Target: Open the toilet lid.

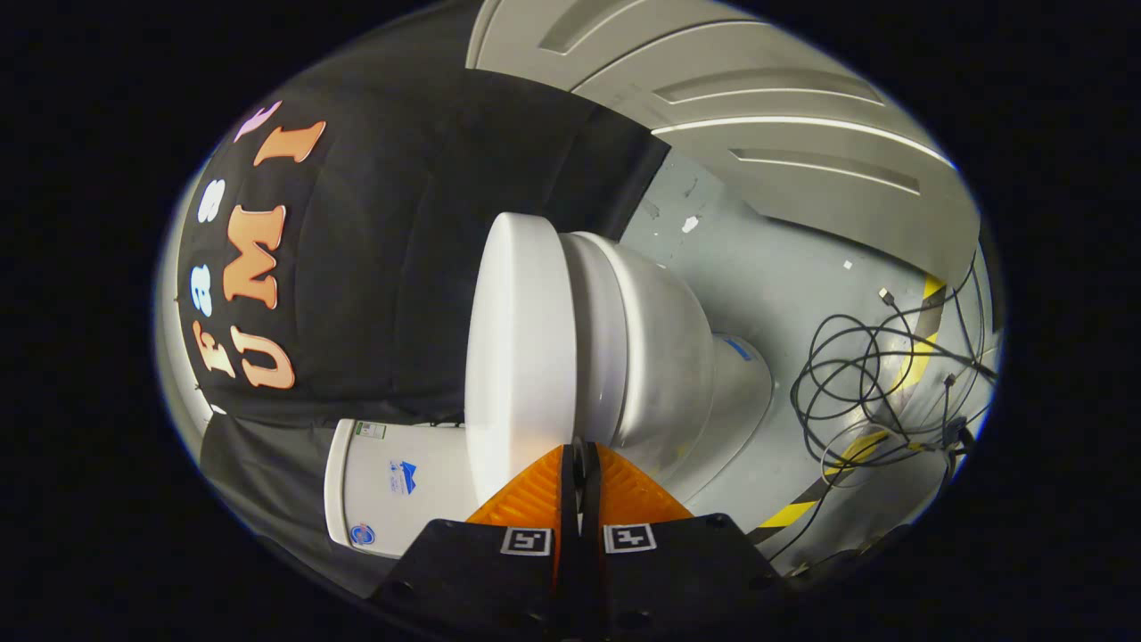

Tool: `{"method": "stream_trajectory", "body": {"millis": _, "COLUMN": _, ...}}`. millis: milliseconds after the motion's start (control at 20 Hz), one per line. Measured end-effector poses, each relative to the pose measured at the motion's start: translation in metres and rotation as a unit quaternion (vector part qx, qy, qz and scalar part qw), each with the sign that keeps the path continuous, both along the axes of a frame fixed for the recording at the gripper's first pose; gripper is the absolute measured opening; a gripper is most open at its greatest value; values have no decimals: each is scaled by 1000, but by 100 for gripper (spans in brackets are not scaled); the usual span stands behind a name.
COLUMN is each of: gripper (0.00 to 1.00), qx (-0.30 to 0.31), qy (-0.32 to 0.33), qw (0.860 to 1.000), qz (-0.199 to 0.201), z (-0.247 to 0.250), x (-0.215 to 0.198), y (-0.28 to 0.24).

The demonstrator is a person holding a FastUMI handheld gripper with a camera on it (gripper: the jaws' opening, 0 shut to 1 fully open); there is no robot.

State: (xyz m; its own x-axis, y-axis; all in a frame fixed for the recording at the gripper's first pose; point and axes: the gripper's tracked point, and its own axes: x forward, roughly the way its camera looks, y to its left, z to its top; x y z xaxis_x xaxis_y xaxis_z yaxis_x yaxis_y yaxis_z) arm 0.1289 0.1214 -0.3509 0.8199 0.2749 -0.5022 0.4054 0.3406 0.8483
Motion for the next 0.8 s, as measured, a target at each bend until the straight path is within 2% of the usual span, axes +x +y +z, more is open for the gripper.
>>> {"method": "stream_trajectory", "body": {"millis": 150, "gripper": 8, "qx": -21, "qy": -6, "qw": 1000, "qz": 4, "z": 10, "x": 2, "y": 0}}
{"method": "stream_trajectory", "body": {"millis": 500, "gripper": 8, "qx": -118, "qy": -36, "qw": 992, "qz": 2, "z": 47, "x": 17, "y": 0}}
{"method": "stream_trajectory", "body": {"millis": 800, "gripper": 8, "qx": -194, "qy": -66, "qw": 978, "qz": 21, "z": 96, "x": 24, "y": 14}}
